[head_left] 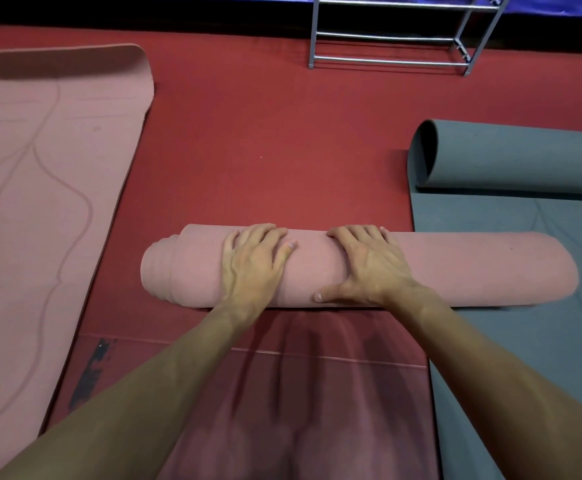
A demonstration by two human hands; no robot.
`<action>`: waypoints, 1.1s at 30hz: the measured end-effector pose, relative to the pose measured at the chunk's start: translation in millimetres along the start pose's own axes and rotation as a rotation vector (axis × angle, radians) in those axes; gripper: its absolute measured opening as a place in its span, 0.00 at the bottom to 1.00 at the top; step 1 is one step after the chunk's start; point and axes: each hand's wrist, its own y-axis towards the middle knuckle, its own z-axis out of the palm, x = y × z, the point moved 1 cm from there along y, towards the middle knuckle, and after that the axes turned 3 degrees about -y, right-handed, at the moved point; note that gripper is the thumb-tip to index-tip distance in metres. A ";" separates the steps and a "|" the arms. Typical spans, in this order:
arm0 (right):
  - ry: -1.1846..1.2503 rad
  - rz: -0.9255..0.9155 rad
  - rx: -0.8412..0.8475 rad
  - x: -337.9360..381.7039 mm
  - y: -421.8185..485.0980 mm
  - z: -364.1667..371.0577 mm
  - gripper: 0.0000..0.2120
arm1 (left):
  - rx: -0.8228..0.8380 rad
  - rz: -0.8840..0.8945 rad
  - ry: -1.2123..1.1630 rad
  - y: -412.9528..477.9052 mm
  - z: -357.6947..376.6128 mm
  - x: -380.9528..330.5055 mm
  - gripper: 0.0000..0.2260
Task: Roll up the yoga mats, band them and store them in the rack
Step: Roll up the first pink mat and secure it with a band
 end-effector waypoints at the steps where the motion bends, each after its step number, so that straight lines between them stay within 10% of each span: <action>1: -0.031 -0.001 0.010 2.2 -2.2 0.1 0.59 | -0.025 -0.036 0.028 -1.5 -1.1 1.7 0.23; 16: -0.005 -0.007 0.171 33.0 -8.3 -2.3 0.68 | 0.018 -0.103 0.094 -22.2 -17.2 4.8 0.23; 23: 0.112 -0.041 0.278 41.5 -5.0 -6.2 0.51 | 0.033 -0.081 0.086 -31.3 -26.1 1.8 0.14; 28: -0.080 -0.093 0.471 56.6 -12.1 -3.6 0.80 | 0.457 -0.009 0.157 -22.7 -41.7 13.9 0.36; 33: -0.155 -0.148 0.314 61.1 -13.1 -2.0 0.51 | 0.864 0.198 0.306 -16.9 -66.1 18.3 0.58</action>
